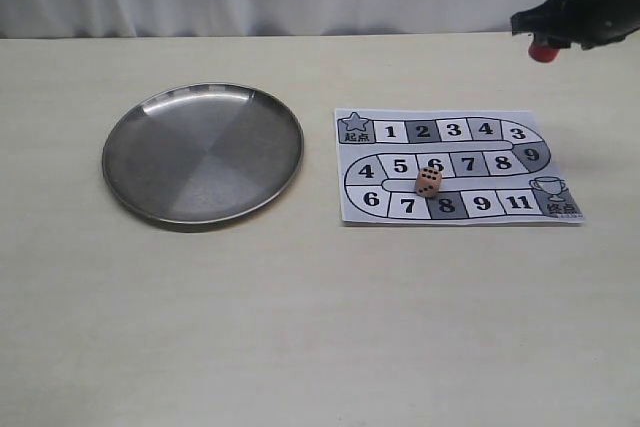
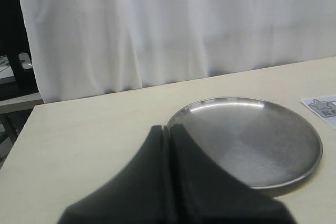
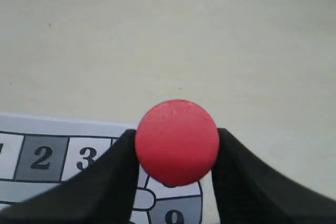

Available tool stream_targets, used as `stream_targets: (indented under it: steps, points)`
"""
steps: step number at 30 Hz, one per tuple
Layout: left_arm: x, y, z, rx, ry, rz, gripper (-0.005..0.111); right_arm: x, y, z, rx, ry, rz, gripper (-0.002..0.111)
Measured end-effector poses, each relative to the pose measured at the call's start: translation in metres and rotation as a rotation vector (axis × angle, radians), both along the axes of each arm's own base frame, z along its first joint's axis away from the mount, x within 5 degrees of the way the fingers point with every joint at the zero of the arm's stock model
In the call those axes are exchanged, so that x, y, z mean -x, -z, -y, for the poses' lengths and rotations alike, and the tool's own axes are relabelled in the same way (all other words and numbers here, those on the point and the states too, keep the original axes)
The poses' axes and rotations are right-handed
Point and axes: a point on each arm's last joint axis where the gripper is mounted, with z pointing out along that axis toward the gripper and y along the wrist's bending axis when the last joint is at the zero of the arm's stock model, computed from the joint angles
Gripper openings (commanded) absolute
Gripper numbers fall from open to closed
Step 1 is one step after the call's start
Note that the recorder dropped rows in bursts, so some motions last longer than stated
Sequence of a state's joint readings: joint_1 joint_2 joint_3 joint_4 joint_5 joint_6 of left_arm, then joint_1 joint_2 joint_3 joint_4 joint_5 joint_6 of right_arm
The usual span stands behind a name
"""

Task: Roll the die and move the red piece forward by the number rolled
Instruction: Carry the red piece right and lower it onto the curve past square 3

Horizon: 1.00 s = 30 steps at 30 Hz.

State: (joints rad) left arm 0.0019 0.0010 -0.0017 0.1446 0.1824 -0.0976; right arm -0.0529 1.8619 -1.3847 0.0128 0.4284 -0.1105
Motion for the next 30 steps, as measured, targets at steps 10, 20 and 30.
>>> stream_targets:
  steps: [10, 20, 30]
  points:
    - [0.0, 0.0, 0.0, 0.0, 0.0, 0.0, 0.0, 0.015, -0.027, 0.0, 0.021, -0.008, 0.006, 0.005]
    - [0.0, 0.0, 0.0, 0.0, 0.0, 0.0, 0.0, 0.012, 0.047, 0.001, 0.022, -0.015, -0.166, 0.005]
    - [0.0, 0.0, 0.0, 0.0, 0.0, 0.0, 0.0, 0.013, 0.12, 0.023, -0.01, 0.06, -0.194, 0.005]
